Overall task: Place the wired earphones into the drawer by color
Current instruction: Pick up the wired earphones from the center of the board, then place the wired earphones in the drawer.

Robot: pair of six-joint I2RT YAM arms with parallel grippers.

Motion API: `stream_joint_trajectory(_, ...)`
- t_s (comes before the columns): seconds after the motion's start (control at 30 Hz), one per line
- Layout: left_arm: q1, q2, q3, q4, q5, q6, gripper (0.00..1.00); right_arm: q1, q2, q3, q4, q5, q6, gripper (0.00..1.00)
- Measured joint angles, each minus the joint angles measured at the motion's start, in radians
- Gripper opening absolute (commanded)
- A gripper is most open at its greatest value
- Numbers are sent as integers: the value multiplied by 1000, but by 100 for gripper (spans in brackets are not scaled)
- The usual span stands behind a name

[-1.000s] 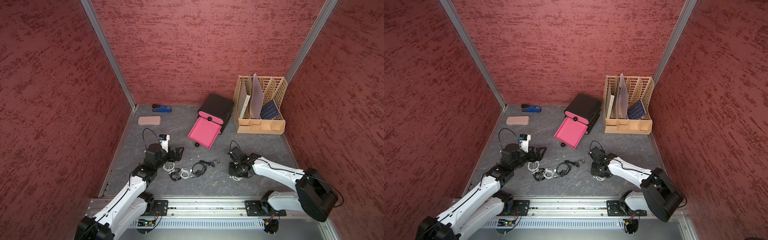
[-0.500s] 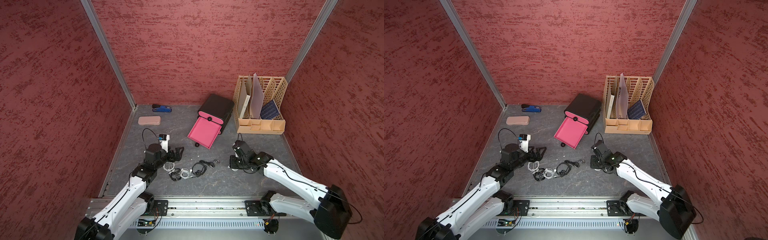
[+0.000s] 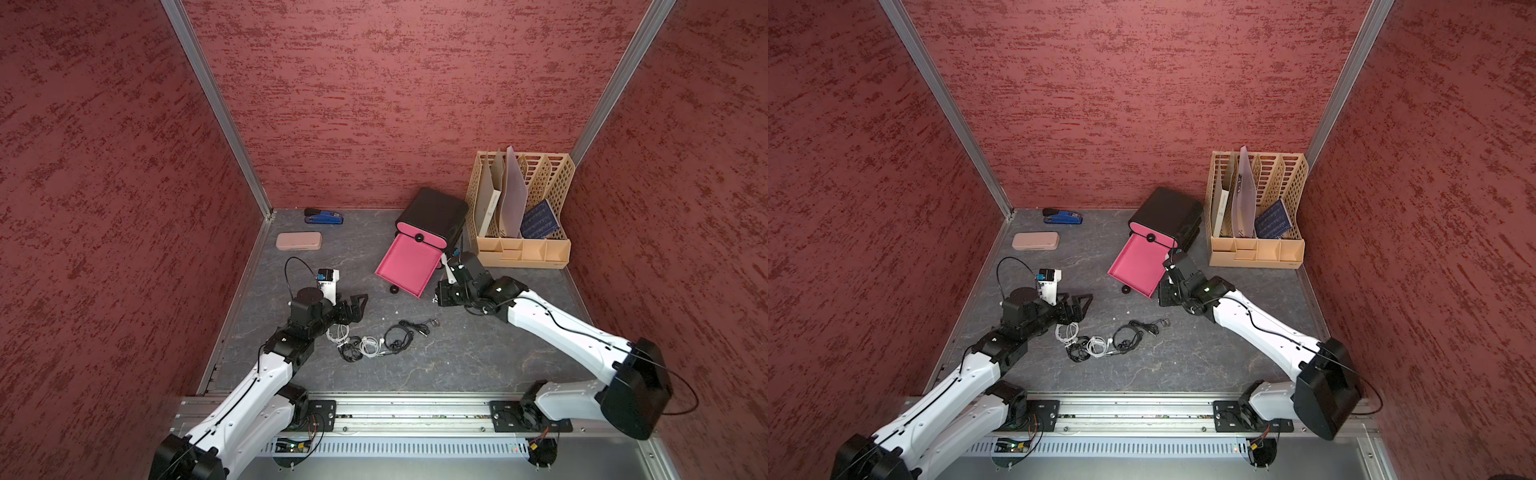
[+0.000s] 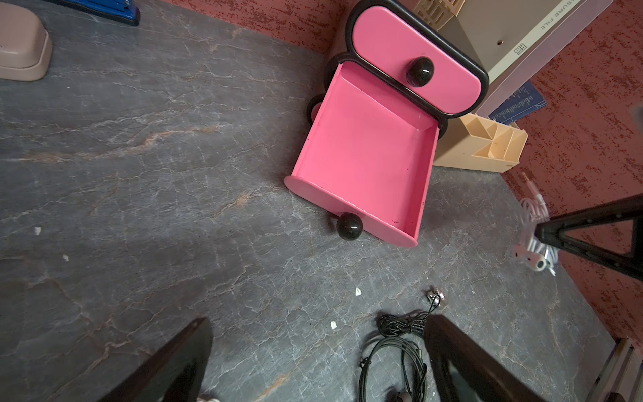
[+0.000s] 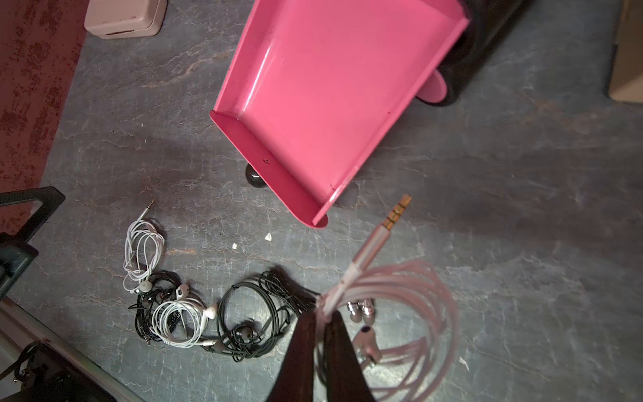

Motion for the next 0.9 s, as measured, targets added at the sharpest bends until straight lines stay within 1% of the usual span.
stream_joint_trajectory(0.27,0,-5,0,0,0,0,100,43,192,159,59,39,-53,7)
stream_joint_trajectory(0.63,0,9,0,8,0,0,100,45,400,323,106,105,-90,7)
stream_joint_trajectory(0.9,0,17,0,11,0,0,100,45,526,417,117,128,-102,7)
